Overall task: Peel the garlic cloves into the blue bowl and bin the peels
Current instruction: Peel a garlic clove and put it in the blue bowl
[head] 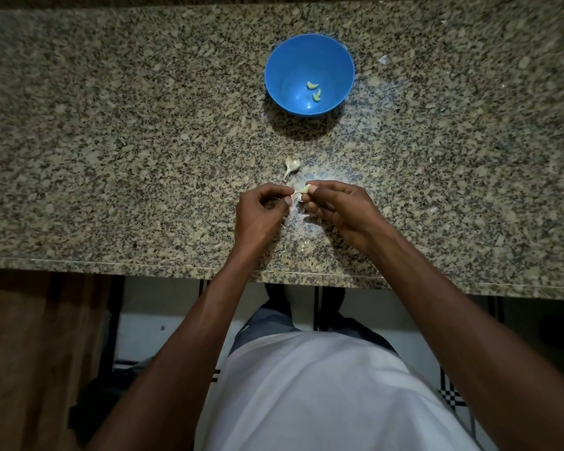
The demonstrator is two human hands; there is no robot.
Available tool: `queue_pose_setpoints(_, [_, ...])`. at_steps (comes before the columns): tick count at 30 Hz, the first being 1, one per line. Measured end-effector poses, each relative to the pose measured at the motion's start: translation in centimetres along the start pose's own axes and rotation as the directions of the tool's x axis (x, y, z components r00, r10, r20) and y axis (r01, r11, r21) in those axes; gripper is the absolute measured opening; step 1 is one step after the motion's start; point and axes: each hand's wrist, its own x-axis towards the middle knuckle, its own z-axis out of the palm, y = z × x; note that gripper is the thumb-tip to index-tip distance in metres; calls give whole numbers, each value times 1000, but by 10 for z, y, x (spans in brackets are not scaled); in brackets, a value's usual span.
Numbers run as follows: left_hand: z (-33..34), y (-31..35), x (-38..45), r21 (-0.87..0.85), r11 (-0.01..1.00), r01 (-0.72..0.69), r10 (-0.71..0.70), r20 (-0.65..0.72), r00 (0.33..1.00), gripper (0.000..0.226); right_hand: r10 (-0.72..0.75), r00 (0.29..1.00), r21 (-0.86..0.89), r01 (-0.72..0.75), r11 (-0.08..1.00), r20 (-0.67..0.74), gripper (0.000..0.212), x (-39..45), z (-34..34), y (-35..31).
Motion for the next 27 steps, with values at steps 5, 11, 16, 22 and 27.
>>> queue_pose_setpoints(5, [-1, 1, 0, 0, 996, -93, 92, 27, 995, 26, -61, 998, -77, 63, 995, 23, 18, -1, 1, 0])
queue_pose_setpoints(11, [0, -2, 3, -186, 982, 17, -9, 44, 999, 23, -195, 978, -266, 209, 941, 77, 22, -4, 4, 0])
queue_pose_setpoints(16, [-3, -1, 1, -392, 900, 193, -145, 150, 978, 24, -233, 967, -357, 256, 898, 106, 14, -5, 6, -4])
queue_pose_setpoints(22, [-5, 1, 3, -432, 871, 235, -162, 199, 967, 20, -191, 972, -344, 228, 911, 139, 18, -7, 6, -11])
queue_pose_setpoints(27, [-7, -1, 4, -338, 937, 91, -41, 153, 987, 18, -217, 962, -391, 266, 881, 166, 19, -10, 4, -14])
